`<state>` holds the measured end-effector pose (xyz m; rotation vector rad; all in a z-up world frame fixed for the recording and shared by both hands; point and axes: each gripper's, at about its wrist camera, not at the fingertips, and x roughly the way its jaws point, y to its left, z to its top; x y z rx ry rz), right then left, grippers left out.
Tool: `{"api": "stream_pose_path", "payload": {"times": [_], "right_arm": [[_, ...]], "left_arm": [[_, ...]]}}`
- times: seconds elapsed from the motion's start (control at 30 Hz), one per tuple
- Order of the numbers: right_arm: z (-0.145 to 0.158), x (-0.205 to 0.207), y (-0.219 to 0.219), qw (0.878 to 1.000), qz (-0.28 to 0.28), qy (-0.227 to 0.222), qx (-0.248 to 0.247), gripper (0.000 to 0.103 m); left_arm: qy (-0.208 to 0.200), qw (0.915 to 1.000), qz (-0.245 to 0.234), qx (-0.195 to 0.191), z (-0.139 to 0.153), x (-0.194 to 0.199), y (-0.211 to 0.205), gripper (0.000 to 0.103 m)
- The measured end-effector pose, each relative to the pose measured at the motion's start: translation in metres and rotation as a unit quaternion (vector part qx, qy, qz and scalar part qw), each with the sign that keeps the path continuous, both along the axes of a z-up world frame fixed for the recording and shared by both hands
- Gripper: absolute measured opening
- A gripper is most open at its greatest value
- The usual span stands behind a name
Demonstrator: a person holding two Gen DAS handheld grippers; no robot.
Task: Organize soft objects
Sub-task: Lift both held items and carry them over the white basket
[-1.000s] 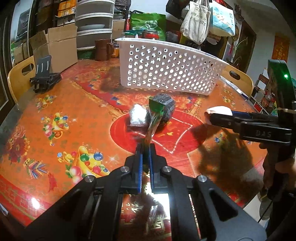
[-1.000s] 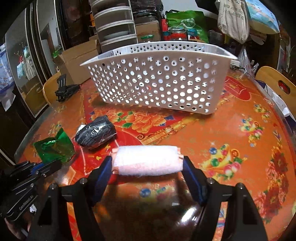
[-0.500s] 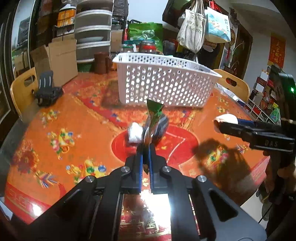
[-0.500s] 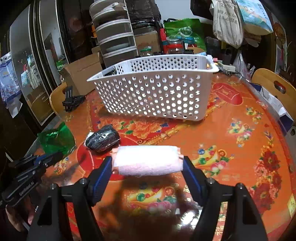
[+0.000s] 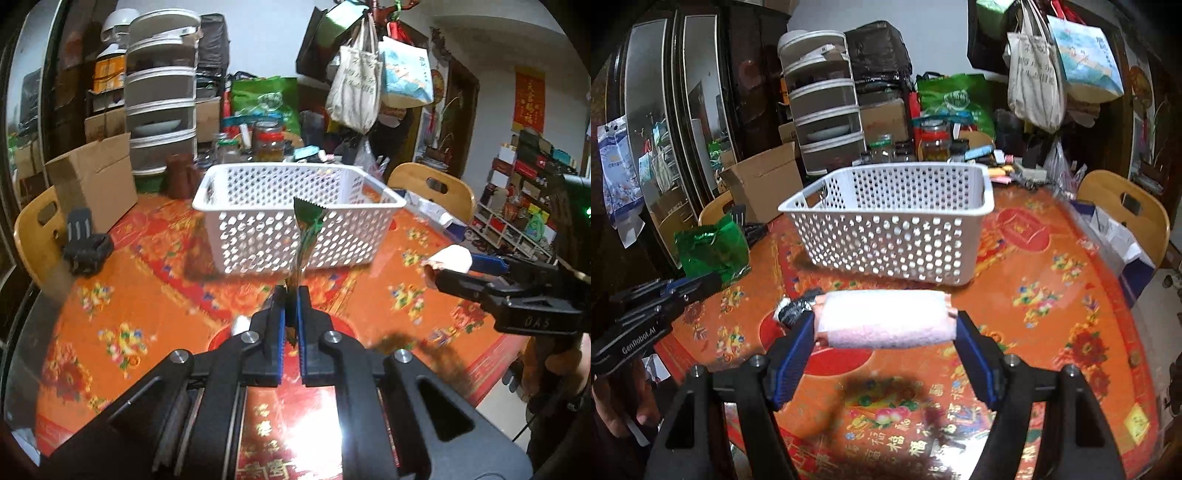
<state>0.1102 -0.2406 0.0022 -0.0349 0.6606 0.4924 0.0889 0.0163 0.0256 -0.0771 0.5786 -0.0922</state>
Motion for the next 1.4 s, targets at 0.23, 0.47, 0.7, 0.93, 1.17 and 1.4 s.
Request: {"api": "stream_pose_path", "payload": {"times": [0.23, 0.47, 0.7, 0.93, 1.17, 1.4], "right_arm": [[0.034, 0.017, -0.011, 1.0, -0.005, -0.016, 0.002, 0.074], [0.067, 0.055, -0.014, 1.0, -0.013, -0.015, -0.001, 0.074], [0.088, 0.11, 0.01, 1.0, -0.012, 0.0, -0.021, 0.074], [0.073, 0.184, 0.045, 0.997, -0.022, 0.053, -0.057, 0.074], [0.025, 0.236, 0.066, 0.989, -0.035, 0.102, -0.104, 0.074], [-0.011, 0.266, 0.078, 0.98, -0.036, 0.158, -0.118, 0.074]], "left_arm": [[-0.012, 0.9997, -0.019, -0.011, 0.037, 0.02, -0.002, 0.005], [-0.031, 0.9993, -0.02, -0.006, 0.083, 0.057, -0.001, 0.005], [-0.009, 0.9998, -0.018, 0.001, 0.116, 0.123, 0.002, 0.005], [0.055, 0.9983, -0.002, 0.017, 0.107, 0.213, 0.004, 0.005], [0.153, 0.9876, 0.02, 0.029, 0.046, 0.289, 0.016, 0.005], [0.227, 0.9723, 0.031, 0.049, -0.009, 0.334, 0.022, 0.005]]}}
